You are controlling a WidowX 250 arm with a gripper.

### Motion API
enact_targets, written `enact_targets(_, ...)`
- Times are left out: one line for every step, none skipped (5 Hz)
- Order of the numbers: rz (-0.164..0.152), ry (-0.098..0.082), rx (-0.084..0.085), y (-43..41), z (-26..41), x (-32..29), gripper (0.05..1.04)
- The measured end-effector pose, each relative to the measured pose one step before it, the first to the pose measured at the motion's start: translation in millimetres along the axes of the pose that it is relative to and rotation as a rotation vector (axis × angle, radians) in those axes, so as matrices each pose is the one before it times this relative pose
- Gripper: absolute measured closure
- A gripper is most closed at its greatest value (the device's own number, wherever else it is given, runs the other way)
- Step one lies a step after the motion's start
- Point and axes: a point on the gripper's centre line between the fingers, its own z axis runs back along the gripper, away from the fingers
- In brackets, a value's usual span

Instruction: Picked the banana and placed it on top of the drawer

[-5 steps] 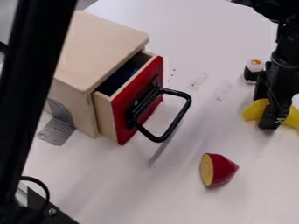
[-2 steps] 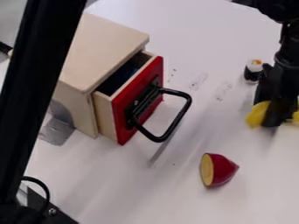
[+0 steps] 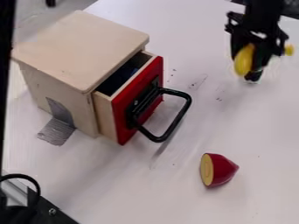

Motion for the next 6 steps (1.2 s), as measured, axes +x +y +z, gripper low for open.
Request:
enact_targets(0.2392, -0.0461, 0.0316, 29.16, 35.38, -13.78, 0.528)
enact_targets(0.1898, -0.0422, 0.0356, 39.67, 18.28, -14.97, 0.528)
enact_targets(0.0217, -0.0082, 0.0366, 17.49, 2.78, -8.55, 0.528)
enact_targets(0.0051, 0.0179, 0.0077, 21.59, -7.4, -6.26, 0.528)
enact_targets(-0.0253, -0.0032, 0.0098, 25.49, -7.91, -2.26, 0.528)
enact_targets(-0.0076, 0.0077, 0.0019, 15.86, -2.03, -2.96, 0.529)
